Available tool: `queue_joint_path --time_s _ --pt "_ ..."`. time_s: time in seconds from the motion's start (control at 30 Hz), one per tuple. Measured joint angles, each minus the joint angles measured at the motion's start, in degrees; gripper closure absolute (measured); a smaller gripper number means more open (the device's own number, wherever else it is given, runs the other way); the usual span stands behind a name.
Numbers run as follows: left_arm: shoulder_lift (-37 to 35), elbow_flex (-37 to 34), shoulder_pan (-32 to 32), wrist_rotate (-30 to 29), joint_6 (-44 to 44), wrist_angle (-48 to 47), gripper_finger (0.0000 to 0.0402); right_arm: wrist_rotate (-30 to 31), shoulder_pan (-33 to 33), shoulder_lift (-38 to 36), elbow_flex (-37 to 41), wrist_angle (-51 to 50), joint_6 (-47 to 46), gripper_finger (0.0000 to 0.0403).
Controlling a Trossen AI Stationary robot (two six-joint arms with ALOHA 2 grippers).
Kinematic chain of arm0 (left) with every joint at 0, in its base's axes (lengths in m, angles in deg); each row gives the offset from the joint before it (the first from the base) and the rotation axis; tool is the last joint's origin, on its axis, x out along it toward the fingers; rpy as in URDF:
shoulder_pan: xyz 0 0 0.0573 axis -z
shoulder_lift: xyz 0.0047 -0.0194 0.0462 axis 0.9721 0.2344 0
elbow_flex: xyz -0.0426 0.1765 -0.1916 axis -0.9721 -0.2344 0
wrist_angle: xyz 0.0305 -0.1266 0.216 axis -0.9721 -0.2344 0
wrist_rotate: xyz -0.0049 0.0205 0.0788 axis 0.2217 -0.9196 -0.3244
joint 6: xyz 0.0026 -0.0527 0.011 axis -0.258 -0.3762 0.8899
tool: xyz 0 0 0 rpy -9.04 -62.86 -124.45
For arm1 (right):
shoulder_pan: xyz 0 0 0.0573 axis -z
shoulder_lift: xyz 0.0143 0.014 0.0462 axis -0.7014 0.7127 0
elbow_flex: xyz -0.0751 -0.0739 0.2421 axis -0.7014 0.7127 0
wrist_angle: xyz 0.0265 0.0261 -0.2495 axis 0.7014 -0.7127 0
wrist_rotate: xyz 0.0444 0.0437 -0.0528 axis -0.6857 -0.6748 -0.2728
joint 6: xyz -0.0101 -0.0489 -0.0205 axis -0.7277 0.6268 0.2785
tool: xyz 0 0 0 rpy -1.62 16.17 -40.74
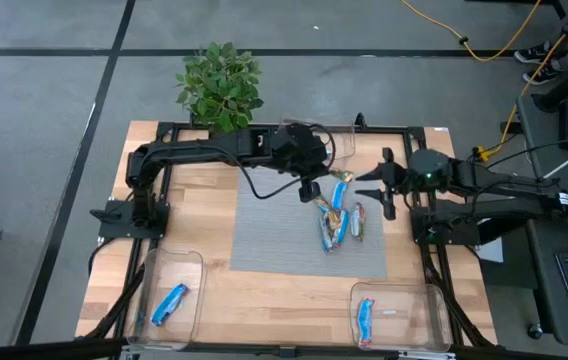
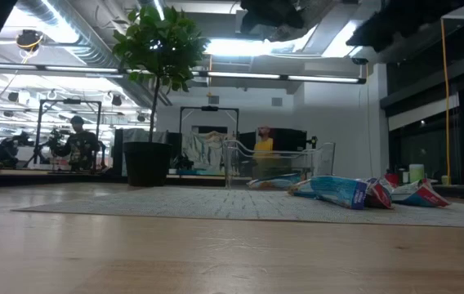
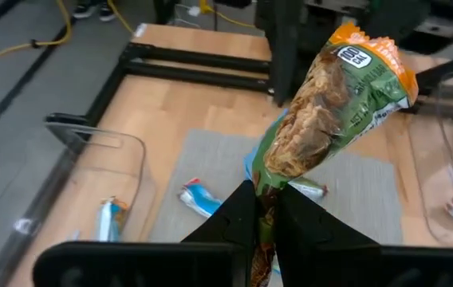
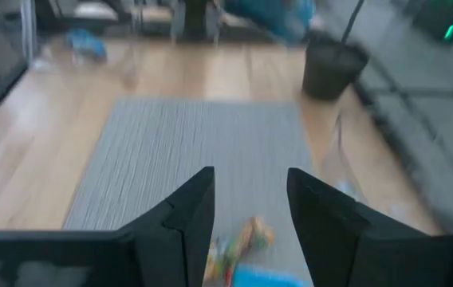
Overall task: Pick and place Granola Bars by type
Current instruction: Put the yellow granola bar into the top transparent bin
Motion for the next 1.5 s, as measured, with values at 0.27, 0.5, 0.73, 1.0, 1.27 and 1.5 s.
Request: queue_joint_path --time_s 0.27,0.5,0.73,1.0,1.27,1.5 --pt "-0.2 0.0 0.1 -2.2 -0.1 0.4 0.0378 0.8 0.1 1.2 0.0 16.7 3.2 0.0237" --pt "-0.2 0.0 0.1 -2.7 0.1 1.3 0.0376 -1.3 2.6 2.6 0.0 19.4 2.9 0.0169" --pt "-0.2 0.0 -0.4 -2.5 1.5 4.8 0.0378 -3.9 3.5 3.8 0.0 22.5 2.7 0.0109" --pt "-0.2 0.0 -1.7 -2.5 1.2 5.4 0.0376 -7.2 3.5 5.1 0.0 27.5 1.2 0.0107" --pt "-0.2 0.0 -2.6 -2.5 0.1 6.9 0.0376 -8.0 3.5 6.3 0.0 27.6 0.1 0.0111" --pt "-0.2 0.0 -2.1 -1.5 0.1 7.8 0.0378 -8.2 3.6 6.4 0.0 27.7 1.7 0.0154"
